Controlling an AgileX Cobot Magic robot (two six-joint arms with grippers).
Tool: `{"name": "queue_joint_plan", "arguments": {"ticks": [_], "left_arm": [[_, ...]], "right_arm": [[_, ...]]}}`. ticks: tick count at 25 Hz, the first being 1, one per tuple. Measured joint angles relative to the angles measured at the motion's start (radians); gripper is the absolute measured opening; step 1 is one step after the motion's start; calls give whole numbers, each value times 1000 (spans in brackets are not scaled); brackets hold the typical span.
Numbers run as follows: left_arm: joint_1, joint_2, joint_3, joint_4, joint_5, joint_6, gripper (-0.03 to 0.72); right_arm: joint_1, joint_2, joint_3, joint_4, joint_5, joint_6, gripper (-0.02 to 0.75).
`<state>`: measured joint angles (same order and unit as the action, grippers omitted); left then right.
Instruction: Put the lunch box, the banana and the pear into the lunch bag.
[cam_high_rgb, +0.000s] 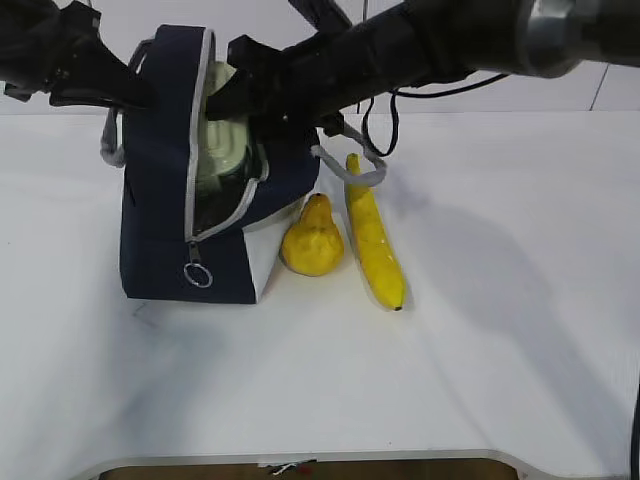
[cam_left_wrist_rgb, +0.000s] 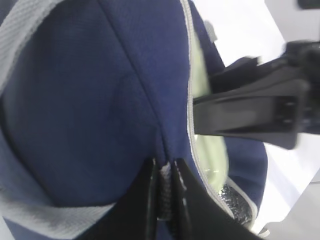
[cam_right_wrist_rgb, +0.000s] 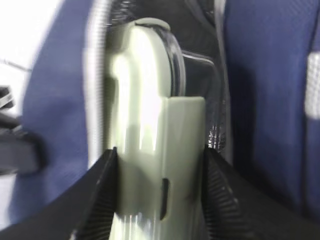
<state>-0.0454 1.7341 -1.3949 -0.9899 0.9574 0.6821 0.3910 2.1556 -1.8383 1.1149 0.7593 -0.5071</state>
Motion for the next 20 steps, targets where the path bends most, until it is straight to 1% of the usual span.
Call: {"name": "queue_joint_plan", "arguments": {"ticks": [3,6,14,20], "left_arm": [[0,7,0,-7,-2,2,20],[0,22,0,-12,-3,4,20],[0,56,0,-24,-3,6,20],[0,80,0,-30,-8,6,20]], "right_arm": [[0,47,0,76,-13,0,379],[2,95,0,124,-23,0,379],[4,157,-4,195,-71,0,379],[6,185,-8,228,-104,0,379]]}}
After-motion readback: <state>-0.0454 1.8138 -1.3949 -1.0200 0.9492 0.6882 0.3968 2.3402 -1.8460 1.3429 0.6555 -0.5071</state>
